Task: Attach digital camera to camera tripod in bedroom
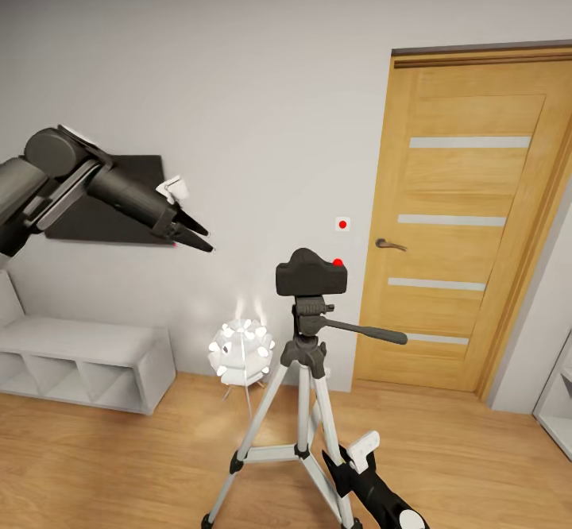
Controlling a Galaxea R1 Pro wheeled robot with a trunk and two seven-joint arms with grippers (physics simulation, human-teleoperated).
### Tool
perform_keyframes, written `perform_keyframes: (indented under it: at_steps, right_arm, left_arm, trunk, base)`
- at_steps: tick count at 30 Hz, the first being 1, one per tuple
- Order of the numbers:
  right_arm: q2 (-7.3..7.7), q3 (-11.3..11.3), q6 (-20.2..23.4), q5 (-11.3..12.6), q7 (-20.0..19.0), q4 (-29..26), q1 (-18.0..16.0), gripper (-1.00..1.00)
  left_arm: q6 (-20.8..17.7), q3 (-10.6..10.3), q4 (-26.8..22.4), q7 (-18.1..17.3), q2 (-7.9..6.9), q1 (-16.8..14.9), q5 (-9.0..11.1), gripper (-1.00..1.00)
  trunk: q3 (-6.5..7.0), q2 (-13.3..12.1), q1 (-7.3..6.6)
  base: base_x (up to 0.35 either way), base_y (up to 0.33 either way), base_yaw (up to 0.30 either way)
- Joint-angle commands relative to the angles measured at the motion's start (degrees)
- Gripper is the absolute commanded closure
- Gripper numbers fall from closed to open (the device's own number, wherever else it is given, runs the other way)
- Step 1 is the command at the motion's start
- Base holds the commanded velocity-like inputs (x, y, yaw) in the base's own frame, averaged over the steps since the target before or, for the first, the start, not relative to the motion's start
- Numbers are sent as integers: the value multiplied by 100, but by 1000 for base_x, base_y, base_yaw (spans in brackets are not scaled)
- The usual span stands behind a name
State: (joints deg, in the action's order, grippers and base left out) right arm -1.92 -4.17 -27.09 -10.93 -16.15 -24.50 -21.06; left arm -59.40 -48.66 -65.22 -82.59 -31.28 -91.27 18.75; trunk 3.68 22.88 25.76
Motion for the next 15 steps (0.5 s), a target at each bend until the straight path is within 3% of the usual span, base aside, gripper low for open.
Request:
perform_keyframes:
  at_steps: [1,6,7,8,10,15]
  right_arm:
    - [-2,-13,-25,-50,-2,7,-3,100]
    - [-3,-13,-25,-50,-2,7,-3,100]
    - [-4,-13,-25,-50,-2,7,-3,-100]
    - [-4,-13,-28,-50,-2,7,-3,-100]
    - [-3,-13,-30,-50,-2,7,-3,-100]
    - [-2,-17,-93,-50,-2,7,-3,-100]
  left_arm:
    - [-60,13,-1,-12,-50,-6,15,-100]
    - [-60,129,3,-8,-198,-3,16,-100]
    - [-60,172,22,-8,-287,-2,20,-100]
    - [-60,207,33,-3,-406,1,22,-100]
    - [-60,233,40,5,-499,2,23,-100]
    - [-60,255,64,463,-571,19,31,-100]
  trunk:
    - [-3,4,3]
    - [-3,4,3]
    - [-3,4,3]
    - [-3,4,3]
    - [-3,4,3]
    - [-3,4,3]
  base:
    - [0,0,0]
    - [0,0,0]
    - [0,0,0]
    - [0,0,0]
    - [0,0,0]
    - [0,0,0]
